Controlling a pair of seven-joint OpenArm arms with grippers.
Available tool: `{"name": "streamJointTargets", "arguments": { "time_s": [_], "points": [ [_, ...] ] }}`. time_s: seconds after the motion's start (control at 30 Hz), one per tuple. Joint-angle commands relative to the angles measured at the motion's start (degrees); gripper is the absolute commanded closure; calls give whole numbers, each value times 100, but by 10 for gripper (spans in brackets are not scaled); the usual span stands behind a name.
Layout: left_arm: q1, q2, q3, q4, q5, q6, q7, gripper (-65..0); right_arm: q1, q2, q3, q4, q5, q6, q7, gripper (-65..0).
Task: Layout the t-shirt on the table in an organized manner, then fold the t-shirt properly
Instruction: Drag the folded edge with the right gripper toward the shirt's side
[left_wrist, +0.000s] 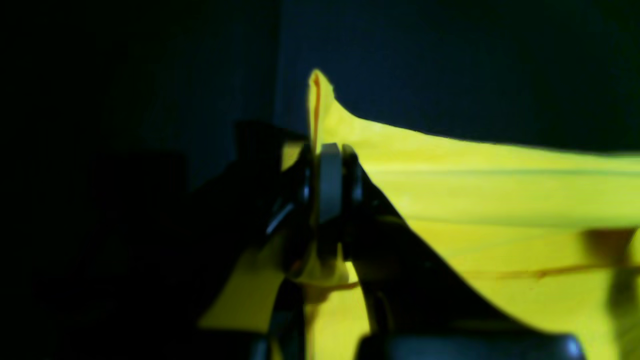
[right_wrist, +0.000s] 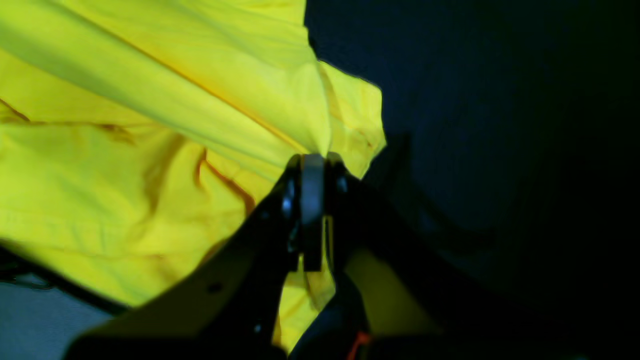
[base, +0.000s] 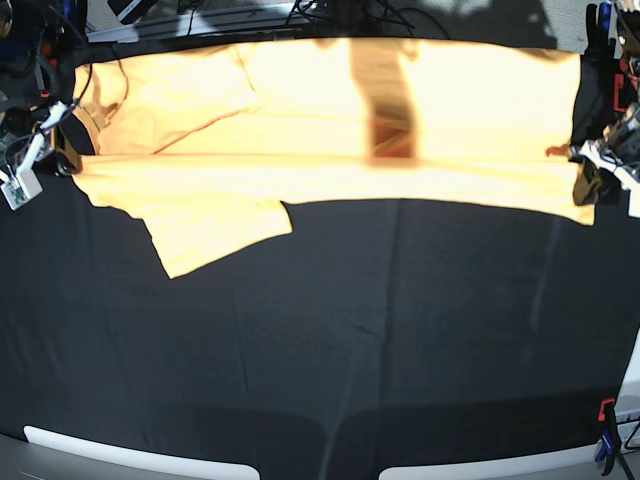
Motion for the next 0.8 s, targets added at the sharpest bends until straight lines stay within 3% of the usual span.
{"name": "streamJointTargets", "arguments": {
  "time_s": [0.0,0.2,0.23,0.3,0.4,0.47,0.67,0.77],
  "points": [
    [-13,-125,-52,105,50,24,-136,0,-24,140,92,87,35,-18,28,0],
    [127,-125,-50,105,402,26,-87,0,-61,-55,83,83,20,-18,-286,0],
    [127,-127,-50,105,525,24,-66,0,-57,-79,83,83,20,-18,-417,-30],
    [125,-129,-50,105,697,26,74,0,-46,-81,83,83,22,-18,-557,-174],
    [127,-129,-50,105,761,28,166,-248,-26,-79,83,83,90,-18,-516,-315],
    [125,-133,-52,105,758,33,164,-326,31,-76,83,83,310,-18,-527,-323],
    [74,-173,-50,109,748,72,-35,-329,697,-81,-13,50,811,-153,-809,-323],
    [50,-168,-50,109,306,70,-212,-329,1338,-81,-321,-140,811,-273,-1176,-323]
  ]
}}
